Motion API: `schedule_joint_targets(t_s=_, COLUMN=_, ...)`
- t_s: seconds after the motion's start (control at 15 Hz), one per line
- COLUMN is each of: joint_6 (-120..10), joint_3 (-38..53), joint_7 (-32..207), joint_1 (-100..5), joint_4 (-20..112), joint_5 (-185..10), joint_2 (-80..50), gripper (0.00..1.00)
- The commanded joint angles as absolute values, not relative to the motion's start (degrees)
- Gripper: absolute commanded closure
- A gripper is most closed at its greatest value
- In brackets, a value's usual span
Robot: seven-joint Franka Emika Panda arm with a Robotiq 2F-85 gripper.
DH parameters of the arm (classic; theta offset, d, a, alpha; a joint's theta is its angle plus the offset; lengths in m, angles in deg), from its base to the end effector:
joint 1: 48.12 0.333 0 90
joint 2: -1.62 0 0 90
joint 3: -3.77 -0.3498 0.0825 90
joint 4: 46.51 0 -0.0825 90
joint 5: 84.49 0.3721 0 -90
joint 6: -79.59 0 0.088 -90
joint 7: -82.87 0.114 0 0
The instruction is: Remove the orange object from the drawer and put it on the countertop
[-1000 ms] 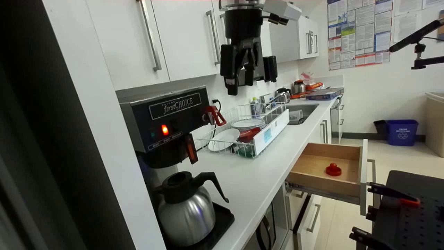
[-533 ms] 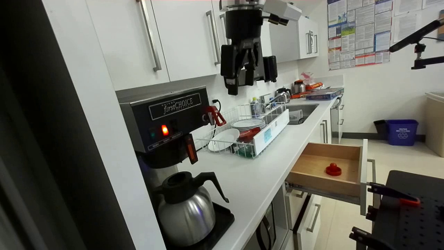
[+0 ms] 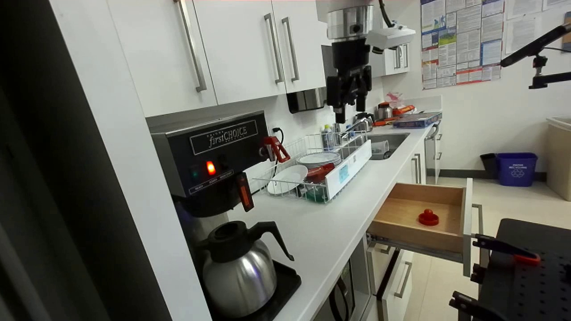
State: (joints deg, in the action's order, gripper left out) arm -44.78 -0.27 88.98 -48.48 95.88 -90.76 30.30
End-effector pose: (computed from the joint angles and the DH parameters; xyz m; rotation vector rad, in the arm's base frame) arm 0.3856 0.0226 0.5095 3.0134 0.0084 0.2933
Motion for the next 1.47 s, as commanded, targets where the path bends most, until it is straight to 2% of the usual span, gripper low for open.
schedule_joint_targets(t_s=0.0, joint_6=-46.56, joint_3=4.5, joint_7=87.75, joint_1=-53.82, joint_4=97.96, joint_5=-94.66, joint_2=28.21, gripper=0.0)
schedule_joint_targets(t_s=0.47, joint_6=-48.69, joint_3=14.02, joint_7=83.01, joint_1=-60.88, joint_4=95.54, joint_5=-99.44, joint_2=16.78, gripper=0.0)
schedule_joint_targets(t_s=0.53, joint_6=-47.86, joint_3=13.34, joint_7=83.79, joint_1=-60.53, joint_4=97.54, joint_5=-99.31, joint_2=19.95, gripper=0.0)
schedule_joint_targets(t_s=1.07, joint_6=-48.27, joint_3=14.07, joint_7=83.15, joint_1=-60.76, joint_4=95.81, joint_5=-99.35, joint_2=16.69, gripper=0.0)
schedule_joint_targets(t_s=1.4, joint_6=-57.19, joint_3=16.92, joint_7=83.71, joint_1=-64.32, joint_4=92.53, joint_5=-104.51, joint_2=8.9, gripper=0.0)
